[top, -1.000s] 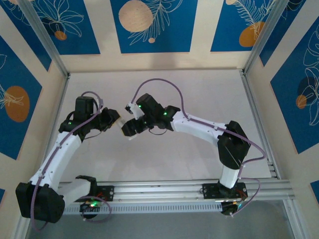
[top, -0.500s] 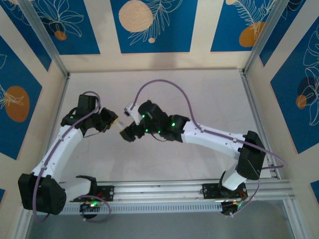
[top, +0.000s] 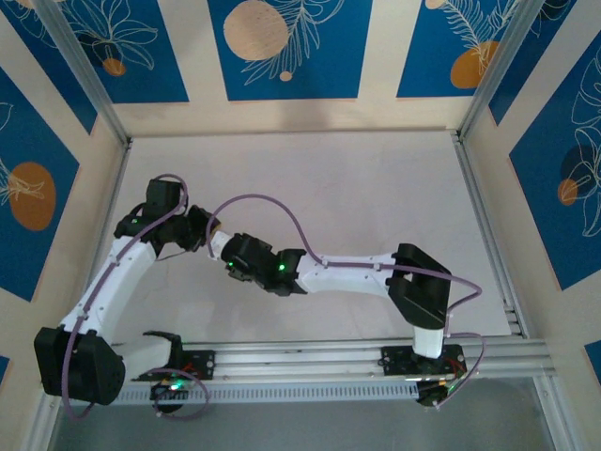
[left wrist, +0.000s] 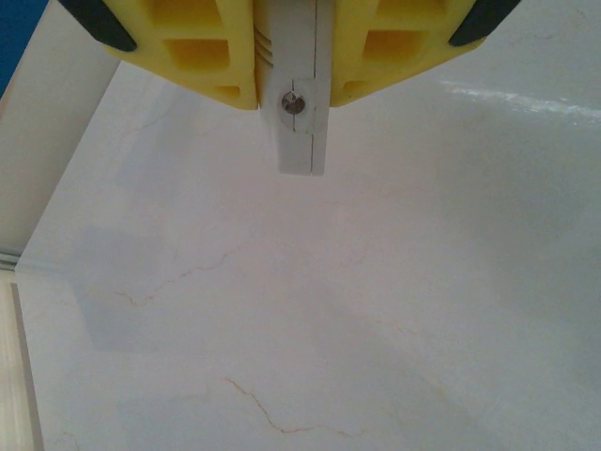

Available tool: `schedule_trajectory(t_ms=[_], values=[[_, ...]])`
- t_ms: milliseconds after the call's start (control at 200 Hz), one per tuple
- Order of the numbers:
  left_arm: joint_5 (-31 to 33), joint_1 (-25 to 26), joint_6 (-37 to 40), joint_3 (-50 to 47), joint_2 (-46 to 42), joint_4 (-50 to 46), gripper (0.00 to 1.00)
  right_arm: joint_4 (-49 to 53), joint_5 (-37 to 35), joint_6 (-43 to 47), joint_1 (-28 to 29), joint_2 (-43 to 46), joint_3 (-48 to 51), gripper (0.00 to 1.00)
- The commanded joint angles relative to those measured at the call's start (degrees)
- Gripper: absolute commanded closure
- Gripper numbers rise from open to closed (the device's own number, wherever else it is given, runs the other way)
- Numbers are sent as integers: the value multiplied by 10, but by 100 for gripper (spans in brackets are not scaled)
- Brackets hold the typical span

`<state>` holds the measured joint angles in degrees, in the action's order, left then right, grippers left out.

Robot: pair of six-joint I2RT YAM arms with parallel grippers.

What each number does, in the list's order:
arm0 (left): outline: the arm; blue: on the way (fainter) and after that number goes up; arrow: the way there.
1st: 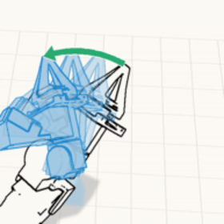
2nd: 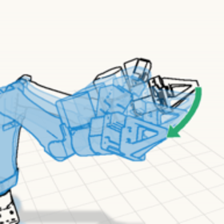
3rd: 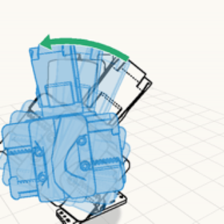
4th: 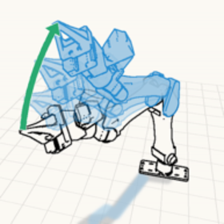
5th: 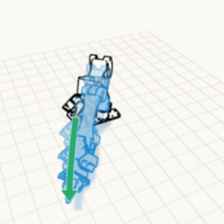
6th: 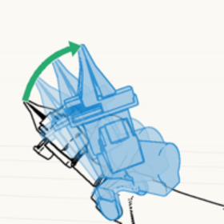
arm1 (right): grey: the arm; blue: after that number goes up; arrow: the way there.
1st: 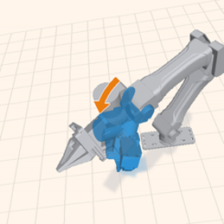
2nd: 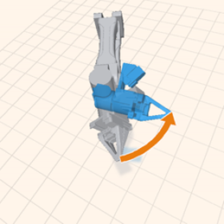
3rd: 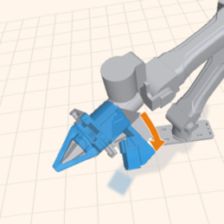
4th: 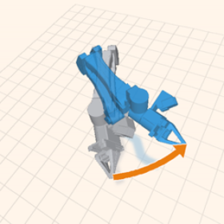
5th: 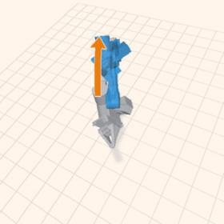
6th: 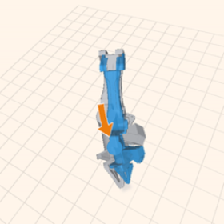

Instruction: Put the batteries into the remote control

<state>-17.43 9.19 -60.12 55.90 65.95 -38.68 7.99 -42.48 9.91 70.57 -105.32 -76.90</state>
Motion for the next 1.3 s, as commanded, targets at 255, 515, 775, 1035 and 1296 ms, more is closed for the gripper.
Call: schedule_trajectory(t_ms=[255, 515, 775, 1035, 1296], values=[[6, -12, 5, 6, -23, 4, 69, 0, 35, -43, 6, 12, -26, 83], [74, -17, 139, 55, -69, 12, 16, 34, 231, -214, -60, 95, 7, 85], [63, -17, 262, 57, -114, 38, 5, -8, 394, -422, -212, 147, 136, 84], [33, -18, 248, 26, -105, 55, 5, -44, 427, -437, -257, 110, 200, 82], [28, -17, 249, -4, -97, 75, 5, -99, 376, -420, -220, 75, 246, 78]])
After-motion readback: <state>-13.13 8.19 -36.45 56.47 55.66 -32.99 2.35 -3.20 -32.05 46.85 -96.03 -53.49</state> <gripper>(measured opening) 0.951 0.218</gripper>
